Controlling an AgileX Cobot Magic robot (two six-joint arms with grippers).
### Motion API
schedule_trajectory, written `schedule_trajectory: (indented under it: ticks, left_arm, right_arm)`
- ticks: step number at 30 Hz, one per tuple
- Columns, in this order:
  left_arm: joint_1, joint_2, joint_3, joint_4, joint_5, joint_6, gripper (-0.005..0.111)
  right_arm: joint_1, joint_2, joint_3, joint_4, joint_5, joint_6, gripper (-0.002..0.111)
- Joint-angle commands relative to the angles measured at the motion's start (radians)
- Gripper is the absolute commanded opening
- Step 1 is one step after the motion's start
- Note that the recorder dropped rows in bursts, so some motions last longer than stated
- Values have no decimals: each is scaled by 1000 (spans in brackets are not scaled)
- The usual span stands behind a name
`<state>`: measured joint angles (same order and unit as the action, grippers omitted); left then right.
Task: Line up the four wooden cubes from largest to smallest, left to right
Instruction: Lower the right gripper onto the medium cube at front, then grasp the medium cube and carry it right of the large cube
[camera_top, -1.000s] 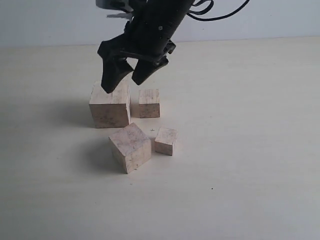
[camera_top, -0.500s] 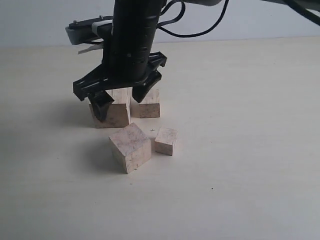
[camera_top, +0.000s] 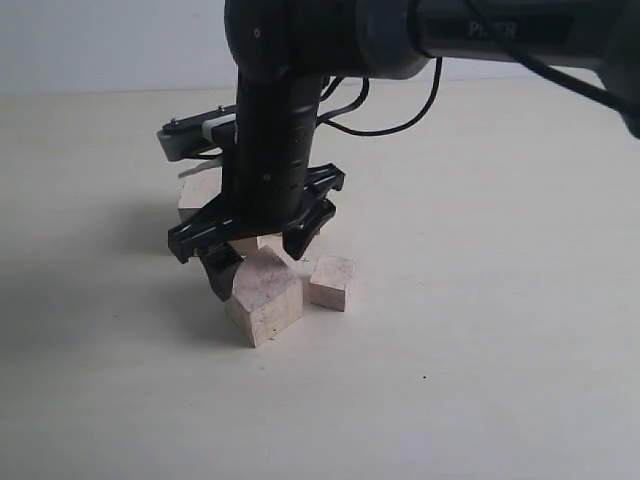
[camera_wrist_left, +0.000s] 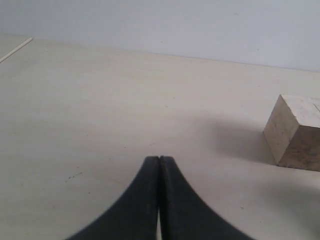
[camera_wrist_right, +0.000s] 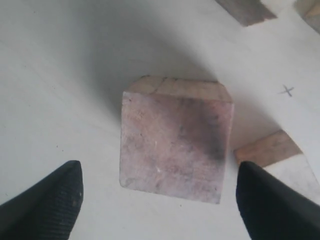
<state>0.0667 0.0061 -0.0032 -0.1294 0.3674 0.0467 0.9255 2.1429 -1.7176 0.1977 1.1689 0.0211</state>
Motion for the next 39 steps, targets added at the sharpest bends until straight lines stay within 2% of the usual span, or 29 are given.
schedule_trajectory:
  ticks: [1, 13, 14, 17, 22, 31, 39]
  left_arm:
    - [-6, -6, 3, 2, -11, 0, 0]
    - [-6, -6, 3, 2, -11, 0, 0]
    - [-6, -6, 3, 2, -11, 0, 0]
    - [-6, -6, 3, 2, -11, 0, 0]
    - [-6, -6, 3, 2, -11, 0, 0]
    - [-6, -6, 3, 2, -11, 0, 0]
    - [-6, -6, 3, 2, -11, 0, 0]
  right_arm:
    - [7, 34, 4, 2, -21, -47, 79]
    - [7, 94, 4, -20, -46, -47, 76]
    - [7, 94, 4, -22, -46, -47, 72]
    - [7, 90, 4, -25, -46, -47, 50]
    - [7, 50, 4, -33, -27, -47, 1]
    - [-14, -47, -68, -104, 52, -207, 0]
    - [-131, -151, -135, -108, 52, -338, 0]
